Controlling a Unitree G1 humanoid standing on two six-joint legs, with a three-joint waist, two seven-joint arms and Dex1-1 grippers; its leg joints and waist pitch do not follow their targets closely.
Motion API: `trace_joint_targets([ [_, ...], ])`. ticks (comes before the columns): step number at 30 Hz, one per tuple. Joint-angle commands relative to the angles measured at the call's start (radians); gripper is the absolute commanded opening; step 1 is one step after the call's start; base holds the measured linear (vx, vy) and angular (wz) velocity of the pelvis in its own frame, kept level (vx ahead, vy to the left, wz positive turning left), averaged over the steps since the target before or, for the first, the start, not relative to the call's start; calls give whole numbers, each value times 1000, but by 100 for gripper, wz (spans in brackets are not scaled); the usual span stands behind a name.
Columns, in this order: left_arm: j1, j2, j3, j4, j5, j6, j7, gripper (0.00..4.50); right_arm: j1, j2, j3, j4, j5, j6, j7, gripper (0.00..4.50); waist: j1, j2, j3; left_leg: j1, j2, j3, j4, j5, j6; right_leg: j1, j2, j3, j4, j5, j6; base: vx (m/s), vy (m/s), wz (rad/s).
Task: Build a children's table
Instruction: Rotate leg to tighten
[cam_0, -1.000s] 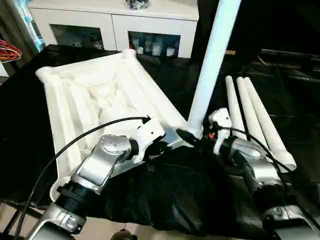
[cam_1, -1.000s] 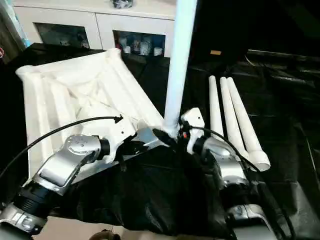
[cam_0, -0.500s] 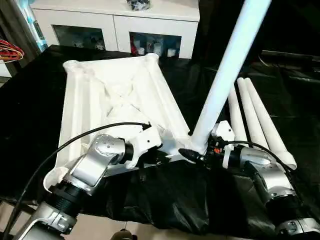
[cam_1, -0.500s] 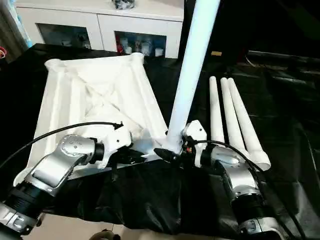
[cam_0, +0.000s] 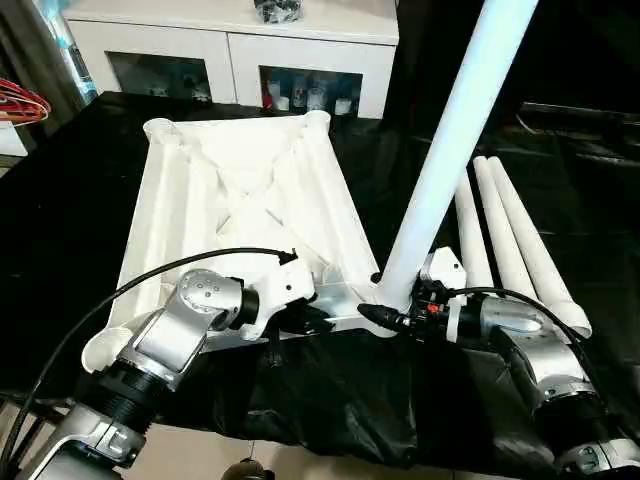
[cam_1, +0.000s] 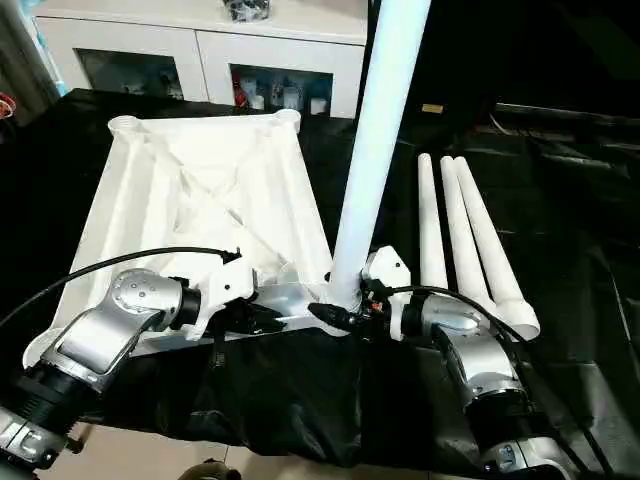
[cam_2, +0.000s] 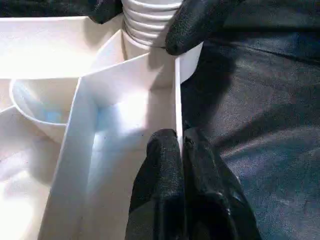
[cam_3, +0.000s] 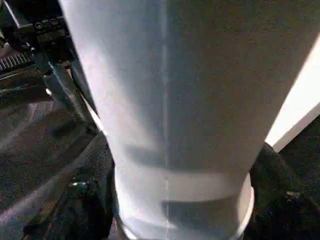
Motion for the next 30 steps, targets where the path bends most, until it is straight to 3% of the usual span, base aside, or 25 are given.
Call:
trace_joint_targets([
  [1,-22,-49,34,-14,-28,14,50,0,0,34,6,20,-11,21,-46,273,-4,-3,-65,19,55,-16,-64,-84,73,54,-84,45,-66,73,-269,0,0,0],
  [6,-39,-90,54,6,-19,35,121,0,-26,78,-5,85,-46,11,-160,273,-14,-6,-62,18,51,-17,-68,-116,45,57,-86,45,-77,-16,-253,0,0,0],
  [7,-66,-152,78,38,6,71,247,0,-95,156,-35,230,-87,-8,-369,273,-23,1,-62,19,52,-17,-70,-125,32,51,-86,45,-78,-36,-257,0,0,0],
  [10,-84,-203,99,57,18,106,340,0,-155,212,-63,338,-92,-16,-503,272,-34,-1,-59,21,50,-19,-74,-168,1,52,-89,45,-91,-137,-241,0,0,0],
  [15,-89,-276,112,60,40,119,446,0,-243,287,-81,451,-114,-35,-665,272,-34,-4,-64,16,51,-18,-73,-122,20,53,-85,45,-82,-57,-237,0,0,0],
  [20,-72,-283,87,46,49,111,429,0,-280,321,-104,504,-109,-77,-669,272,-32,0,-67,15,50,-16,-68,-97,50,52,-85,44,-75,23,-246,0,0,0],
  [23,-66,-273,67,33,48,106,413,0,-290,329,-118,532,-91,-101,-654,342,-34,1,-65,16,52,-16,-70,-117,52,52,-86,44,-78,10,-250,0,0,0],
  [27,-57,-263,53,20,50,100,380,0,-291,321,-125,550,-100,-129,-654,378,-33,4,-64,18,53,-16,-73,-138,43,51,-86,45,-81,-25,-247,0,0,0],
  [30,-48,-246,40,7,45,79,339,0,-278,295,-126,533,-110,-153,-627,385,-33,1,-66,16,53,-16,-70,-113,52,53,-86,45,-75,24,-253,0,0,0],
])
